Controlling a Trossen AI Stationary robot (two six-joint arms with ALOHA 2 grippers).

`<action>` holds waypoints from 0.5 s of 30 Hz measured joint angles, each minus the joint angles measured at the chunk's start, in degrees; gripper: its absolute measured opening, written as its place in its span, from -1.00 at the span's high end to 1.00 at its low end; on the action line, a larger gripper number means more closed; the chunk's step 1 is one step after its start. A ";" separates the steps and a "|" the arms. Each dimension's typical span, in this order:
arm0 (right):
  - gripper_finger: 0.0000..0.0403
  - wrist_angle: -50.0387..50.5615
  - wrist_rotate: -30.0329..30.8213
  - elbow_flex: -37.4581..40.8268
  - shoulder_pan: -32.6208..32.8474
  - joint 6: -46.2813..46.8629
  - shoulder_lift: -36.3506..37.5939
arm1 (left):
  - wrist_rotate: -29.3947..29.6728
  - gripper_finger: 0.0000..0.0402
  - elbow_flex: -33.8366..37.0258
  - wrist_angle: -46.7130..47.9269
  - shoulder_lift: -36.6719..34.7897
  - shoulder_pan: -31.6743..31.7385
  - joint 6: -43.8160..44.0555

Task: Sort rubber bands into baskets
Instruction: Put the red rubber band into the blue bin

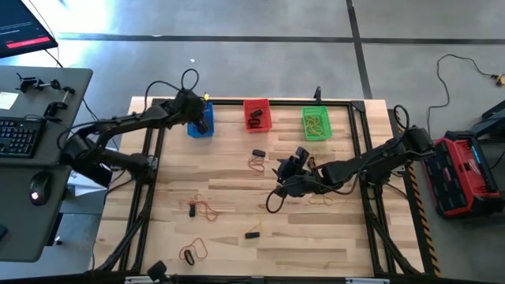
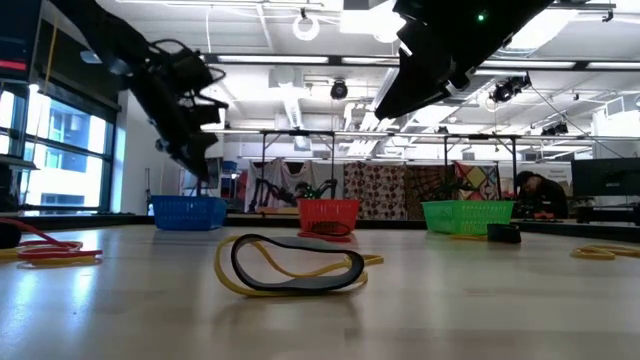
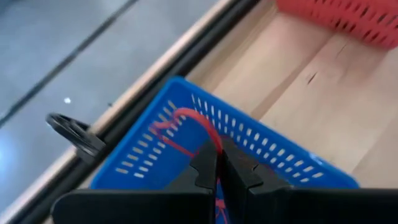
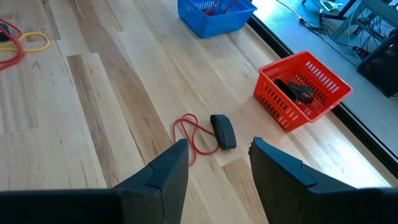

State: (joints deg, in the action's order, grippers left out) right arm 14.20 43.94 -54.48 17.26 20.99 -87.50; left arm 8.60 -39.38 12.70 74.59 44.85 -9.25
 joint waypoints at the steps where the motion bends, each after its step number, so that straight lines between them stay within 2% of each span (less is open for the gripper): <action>1: 0.20 0.01 0.00 0.00 0.00 0.00 0.00 | -0.53 1.00 0.01 -0.08 0.90 0.28 0.01; 9: 0.20 -0.09 0.00 0.00 0.00 0.00 0.00 | -0.64 0.99 0.00 0.01 4.54 0.58 -0.01; 15: 0.20 -0.20 0.00 0.00 0.00 0.00 0.02 | -0.59 0.86 0.00 -0.07 4.07 0.02 -0.27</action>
State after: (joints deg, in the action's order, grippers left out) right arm 14.00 43.94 -54.48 17.26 20.99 -87.48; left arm 8.01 -39.38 12.63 78.66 44.87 -9.51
